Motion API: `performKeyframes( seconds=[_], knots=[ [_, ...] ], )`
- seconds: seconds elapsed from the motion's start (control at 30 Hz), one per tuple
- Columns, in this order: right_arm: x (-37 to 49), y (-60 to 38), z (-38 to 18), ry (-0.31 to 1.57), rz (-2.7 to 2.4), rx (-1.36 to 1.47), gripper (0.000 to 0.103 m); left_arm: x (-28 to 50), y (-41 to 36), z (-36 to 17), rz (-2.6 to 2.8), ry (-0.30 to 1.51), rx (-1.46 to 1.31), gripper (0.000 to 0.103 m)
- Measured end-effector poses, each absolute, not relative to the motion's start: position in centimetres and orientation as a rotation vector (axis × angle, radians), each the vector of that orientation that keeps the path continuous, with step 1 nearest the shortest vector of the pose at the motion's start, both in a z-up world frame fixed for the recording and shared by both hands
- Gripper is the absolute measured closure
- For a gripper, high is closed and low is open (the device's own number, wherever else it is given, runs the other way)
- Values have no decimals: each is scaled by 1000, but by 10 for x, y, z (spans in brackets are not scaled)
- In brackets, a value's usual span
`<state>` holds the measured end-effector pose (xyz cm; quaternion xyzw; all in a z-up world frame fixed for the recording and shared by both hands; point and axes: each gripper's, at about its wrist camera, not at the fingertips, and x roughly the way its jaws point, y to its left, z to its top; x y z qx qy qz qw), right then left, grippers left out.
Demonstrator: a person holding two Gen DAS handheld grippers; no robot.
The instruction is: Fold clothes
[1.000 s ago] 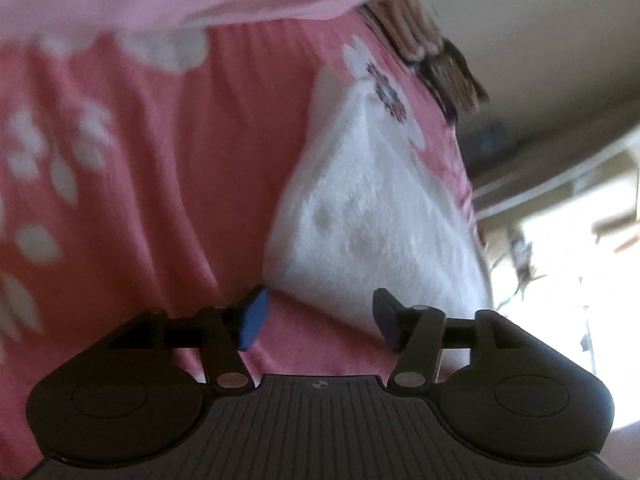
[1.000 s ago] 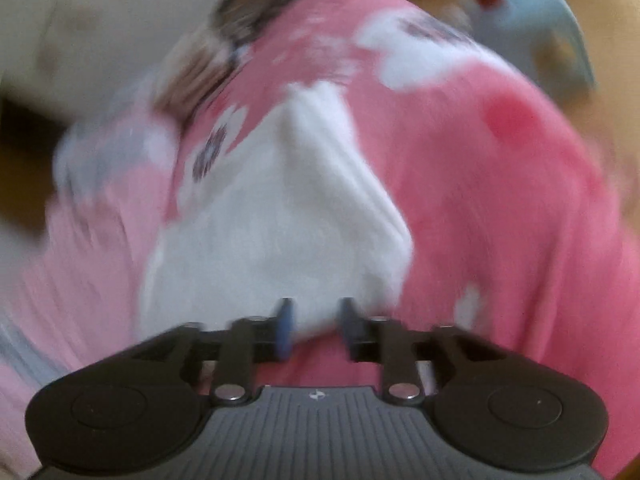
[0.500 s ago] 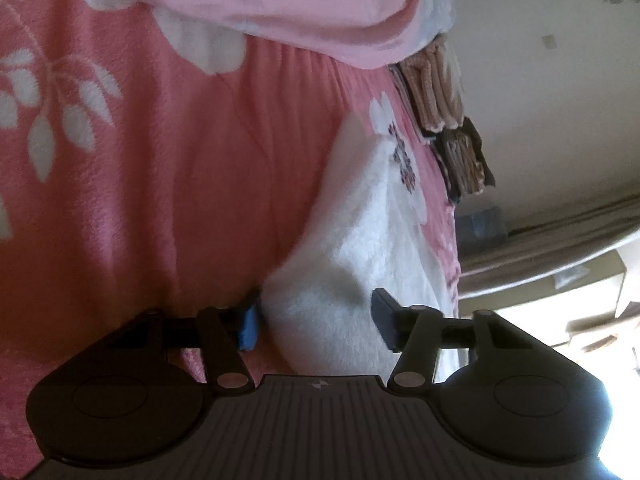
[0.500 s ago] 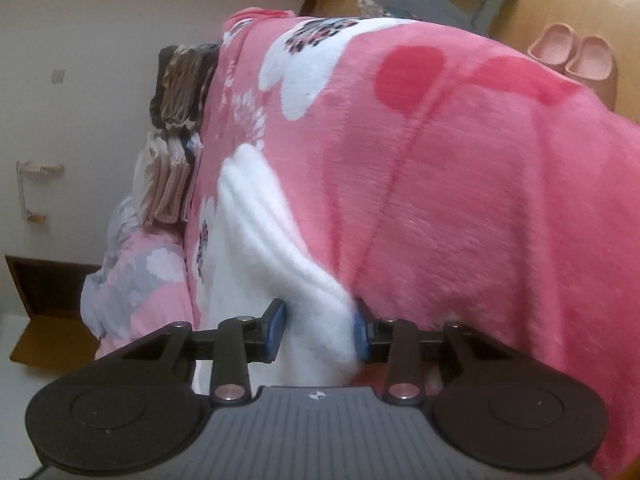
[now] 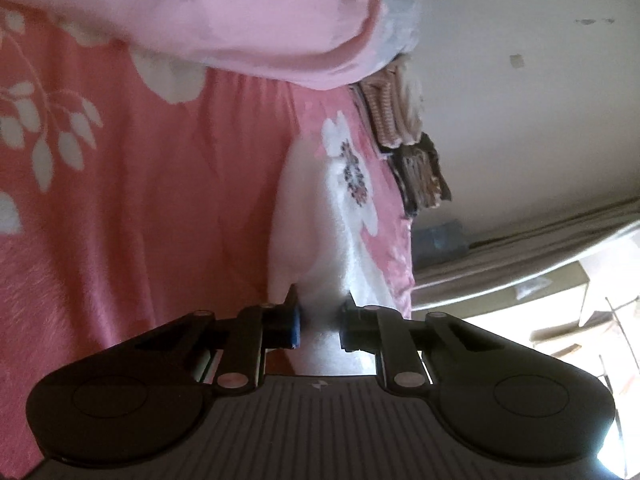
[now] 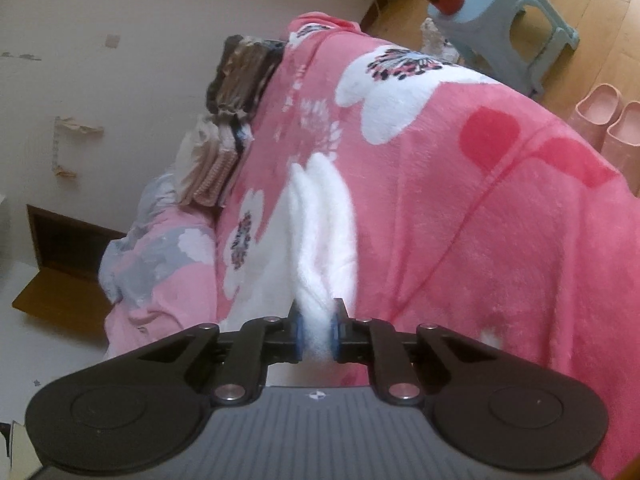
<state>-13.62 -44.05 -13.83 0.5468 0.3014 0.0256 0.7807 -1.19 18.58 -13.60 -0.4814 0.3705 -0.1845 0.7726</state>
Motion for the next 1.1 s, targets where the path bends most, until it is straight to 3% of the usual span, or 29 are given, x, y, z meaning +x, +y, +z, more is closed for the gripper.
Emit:
performKeyframes(
  seconds=[0.43, 0.53, 0.63, 0.77, 0.9, 1.1],
  knots=[
    [-235, -443, -139, 778, 93, 1197, 89, -97, 217, -139, -446, 1004, -866, 89],
    [-243, -447, -156, 822, 61, 1203, 86, -113, 224, -139, -452, 1046, -824, 82],
    [-237, -456, -167, 894, 9, 1166, 75, -106, 227, -135, -436, 1062, -785, 75],
    [-244, -469, -134, 875, -24, 1046, 67, -104, 243, -113, -399, 1027, -714, 58],
    [-237, -477, -95, 830, -53, 869, 67, -91, 249, -84, -379, 941, -619, 53],
    [-153, -438, -77, 815, 26, 646, 67, -28, 180, -71, -446, 871, -347, 52]
  ],
)
